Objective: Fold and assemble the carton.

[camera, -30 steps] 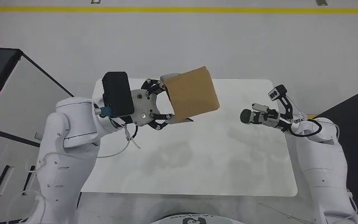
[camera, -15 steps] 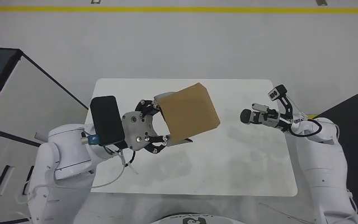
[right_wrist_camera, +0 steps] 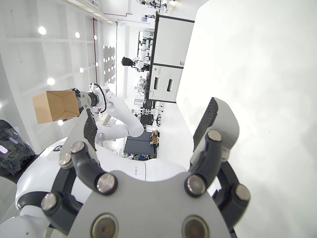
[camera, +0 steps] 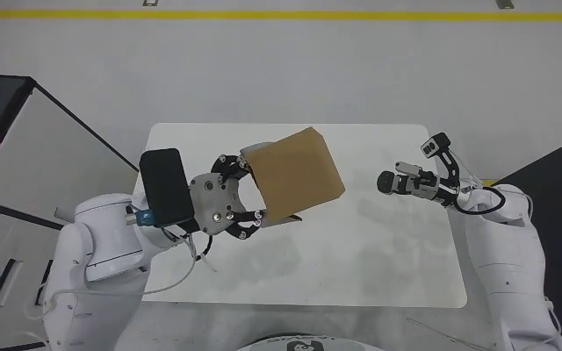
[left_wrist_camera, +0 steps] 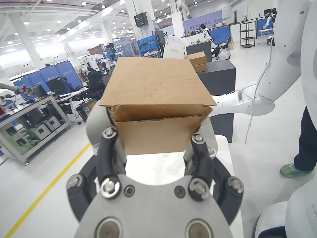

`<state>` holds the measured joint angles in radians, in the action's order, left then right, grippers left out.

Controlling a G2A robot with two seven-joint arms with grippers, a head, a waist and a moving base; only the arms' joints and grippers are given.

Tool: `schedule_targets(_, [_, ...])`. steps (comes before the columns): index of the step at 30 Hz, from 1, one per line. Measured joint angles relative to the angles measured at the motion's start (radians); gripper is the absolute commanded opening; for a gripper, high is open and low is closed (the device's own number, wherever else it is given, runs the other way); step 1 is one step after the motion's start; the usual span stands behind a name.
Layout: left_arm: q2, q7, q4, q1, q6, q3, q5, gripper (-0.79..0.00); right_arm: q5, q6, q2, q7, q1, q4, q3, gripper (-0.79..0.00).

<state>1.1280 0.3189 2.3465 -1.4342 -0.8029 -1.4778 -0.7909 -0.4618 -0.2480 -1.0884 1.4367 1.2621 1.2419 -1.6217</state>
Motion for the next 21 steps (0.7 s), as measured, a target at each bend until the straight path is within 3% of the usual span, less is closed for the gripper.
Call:
schedule_targets(11, [-0.008,-0.029,-0.150,0.160,-0.057,0.005,0.050,-0.785,0.000,0.000,0.000,0.000,0.000,0.000,0.000,0.000])
schedule_targets(21, [-0.024,0.115,-0.201,0.140,0.081,0.030,0.457,-0.785,0.000,0.000,0.000,0.000,0.000,0.000,0.000,0.000])
